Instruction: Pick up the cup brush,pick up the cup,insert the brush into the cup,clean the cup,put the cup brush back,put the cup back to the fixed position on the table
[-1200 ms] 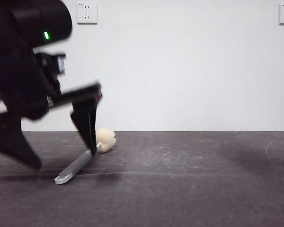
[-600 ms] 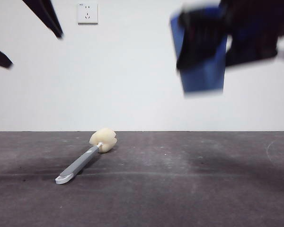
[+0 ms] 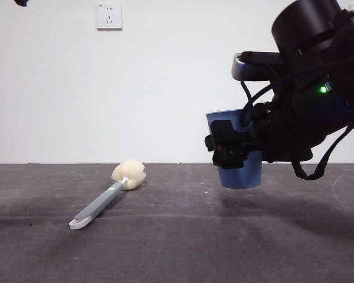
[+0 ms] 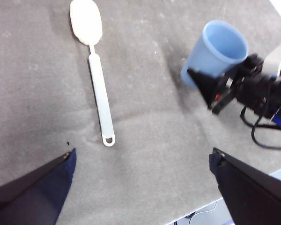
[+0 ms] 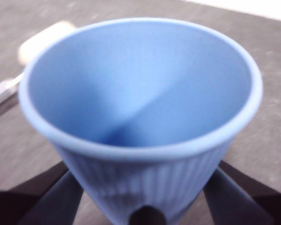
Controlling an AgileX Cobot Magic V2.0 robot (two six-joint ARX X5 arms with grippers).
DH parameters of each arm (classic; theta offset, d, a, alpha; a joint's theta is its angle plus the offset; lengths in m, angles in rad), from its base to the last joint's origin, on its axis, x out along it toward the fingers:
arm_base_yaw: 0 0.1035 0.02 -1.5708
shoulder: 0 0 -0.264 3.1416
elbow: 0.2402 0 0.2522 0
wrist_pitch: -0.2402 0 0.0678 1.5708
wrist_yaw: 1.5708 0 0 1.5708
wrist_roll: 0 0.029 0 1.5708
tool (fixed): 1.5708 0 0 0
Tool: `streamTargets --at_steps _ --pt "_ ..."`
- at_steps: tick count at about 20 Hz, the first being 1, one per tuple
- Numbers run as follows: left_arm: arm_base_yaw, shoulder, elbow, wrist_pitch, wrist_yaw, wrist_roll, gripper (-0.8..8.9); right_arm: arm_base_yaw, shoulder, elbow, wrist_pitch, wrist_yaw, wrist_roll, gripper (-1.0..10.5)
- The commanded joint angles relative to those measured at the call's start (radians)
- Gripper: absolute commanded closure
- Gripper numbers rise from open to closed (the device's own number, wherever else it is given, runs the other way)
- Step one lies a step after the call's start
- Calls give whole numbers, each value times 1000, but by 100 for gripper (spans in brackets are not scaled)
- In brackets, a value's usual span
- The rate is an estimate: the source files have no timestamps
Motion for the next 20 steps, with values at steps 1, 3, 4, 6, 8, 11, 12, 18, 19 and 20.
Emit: streamTargets --at_steps 1,3,4,6,8,11,12,18,19,20 --pt "-3 -1 -5 2 -2 21 334 -30 34 -2 33 -61 3 959" --pt "-3 -1 -5 2 -2 21 334 -53 73 -2 73 -79 5 959" --pt "-3 -1 -5 2 -2 21 334 -64 93 -2 92 -107 16 959" --pt "-3 -1 -5 2 -3 24 334 -82 129 -2 129 -130 29 959" --pt "-3 -1 -5 2 -4 29 334 -95 150 0 133 -161 29 959" --pt "-3 -1 -5 3 -6 39 334 -114 160 0 116 -175 30 958" --pt "-3 -1 -5 3 -6 39 334 -117 160 0 93 -178 30 957" --pt "-3 -1 -5 3 -6 39 334 -122 160 0 -30 -201 31 538" --pt "-3 -1 -5 2 -6 40 334 -122 160 0 -30 -201 30 498" --pt "-3 -1 -5 1 -6 40 334 -122 160 0 -30 -200 30 498"
